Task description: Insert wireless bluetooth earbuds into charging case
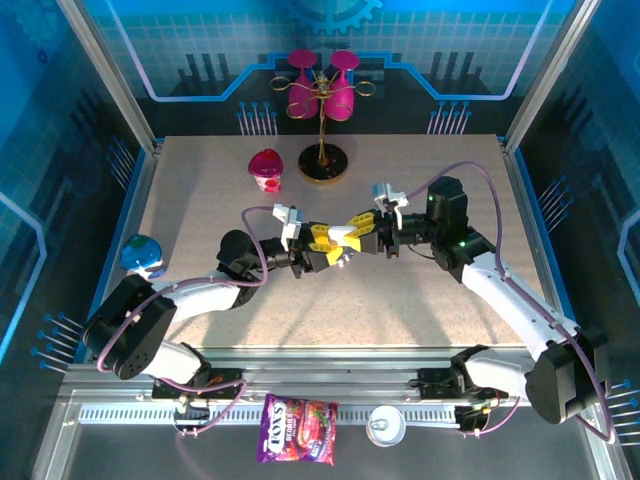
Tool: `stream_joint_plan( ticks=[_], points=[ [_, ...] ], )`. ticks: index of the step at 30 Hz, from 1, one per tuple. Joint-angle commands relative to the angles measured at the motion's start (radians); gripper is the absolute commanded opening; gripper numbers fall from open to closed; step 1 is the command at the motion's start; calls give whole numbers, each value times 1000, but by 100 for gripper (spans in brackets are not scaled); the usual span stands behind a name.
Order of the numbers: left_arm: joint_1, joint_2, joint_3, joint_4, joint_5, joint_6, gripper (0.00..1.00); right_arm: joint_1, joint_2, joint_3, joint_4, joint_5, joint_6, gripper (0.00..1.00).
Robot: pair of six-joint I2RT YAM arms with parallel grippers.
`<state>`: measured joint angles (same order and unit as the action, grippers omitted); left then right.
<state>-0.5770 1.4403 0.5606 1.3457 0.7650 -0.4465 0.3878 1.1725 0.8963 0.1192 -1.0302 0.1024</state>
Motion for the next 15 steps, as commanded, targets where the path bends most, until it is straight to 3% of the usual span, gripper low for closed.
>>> stream_joint_plan(
  ticks=[1, 13, 15],
  points=[
    [-5, 9, 31, 47, 17, 11, 40, 15, -3, 9, -2, -17, -29, 5],
    [-4, 22, 38, 55, 15, -6, 38, 23, -4, 15, -56, -19, -74, 3],
    [-4, 20, 38, 55, 18, -8, 31, 25, -2, 18, -64, -19, -78, 3]
  ],
)
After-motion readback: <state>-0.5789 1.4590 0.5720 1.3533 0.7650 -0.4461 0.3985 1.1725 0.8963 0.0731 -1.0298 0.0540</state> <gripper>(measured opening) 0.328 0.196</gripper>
